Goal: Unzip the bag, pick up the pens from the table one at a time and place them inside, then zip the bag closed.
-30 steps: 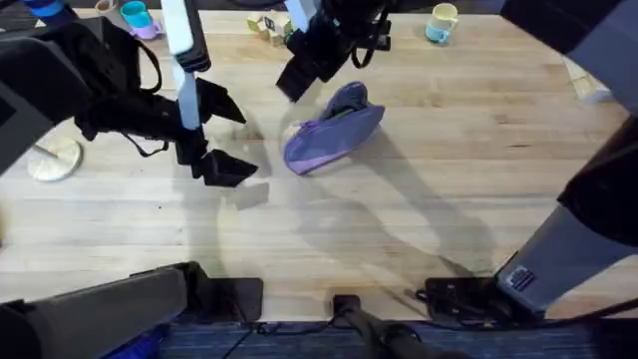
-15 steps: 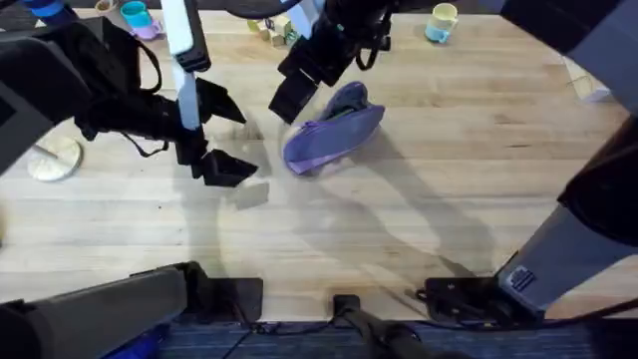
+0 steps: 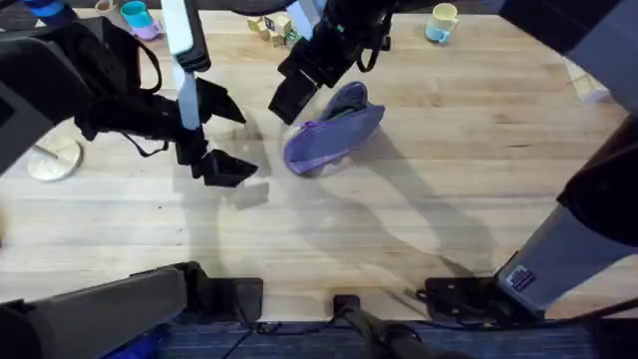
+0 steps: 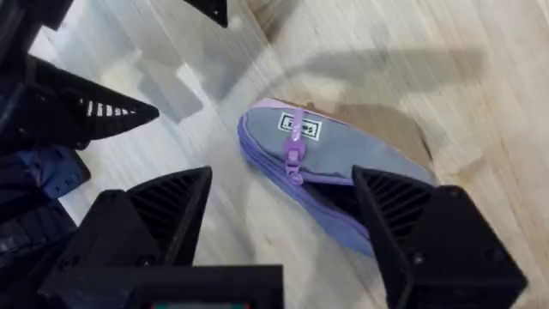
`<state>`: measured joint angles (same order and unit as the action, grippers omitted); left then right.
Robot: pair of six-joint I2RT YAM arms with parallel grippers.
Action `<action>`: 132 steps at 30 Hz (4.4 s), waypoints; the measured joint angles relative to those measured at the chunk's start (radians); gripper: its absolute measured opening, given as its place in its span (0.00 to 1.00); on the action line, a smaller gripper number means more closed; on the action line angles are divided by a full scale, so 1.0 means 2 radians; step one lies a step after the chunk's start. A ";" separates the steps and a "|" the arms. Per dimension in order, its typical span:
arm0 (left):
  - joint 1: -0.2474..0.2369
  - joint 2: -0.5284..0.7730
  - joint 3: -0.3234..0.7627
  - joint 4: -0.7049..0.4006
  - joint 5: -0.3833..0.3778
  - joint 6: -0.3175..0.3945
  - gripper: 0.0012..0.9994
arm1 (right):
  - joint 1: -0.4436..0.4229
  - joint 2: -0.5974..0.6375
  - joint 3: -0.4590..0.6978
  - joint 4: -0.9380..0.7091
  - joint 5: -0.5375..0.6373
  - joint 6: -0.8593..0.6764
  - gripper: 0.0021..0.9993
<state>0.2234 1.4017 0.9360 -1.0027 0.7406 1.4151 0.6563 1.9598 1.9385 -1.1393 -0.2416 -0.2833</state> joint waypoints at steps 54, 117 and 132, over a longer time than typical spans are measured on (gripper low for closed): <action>0.000 0.000 0.000 0.000 0.000 0.000 0.99 | 0.003 0.085 0.000 -0.016 -0.019 0.015 0.17; -0.021 0.198 0.000 0.048 0.253 0.098 1.00 | -0.003 0.083 0.055 -0.028 -0.005 0.015 0.03; -0.072 0.208 0.000 0.110 0.257 0.101 0.19 | -0.003 0.083 0.055 -0.032 -0.005 0.015 0.03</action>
<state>0.0792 1.8187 0.9360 -0.7829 1.2556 1.6169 0.6495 2.1254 2.0491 -1.2042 -0.2512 -0.2539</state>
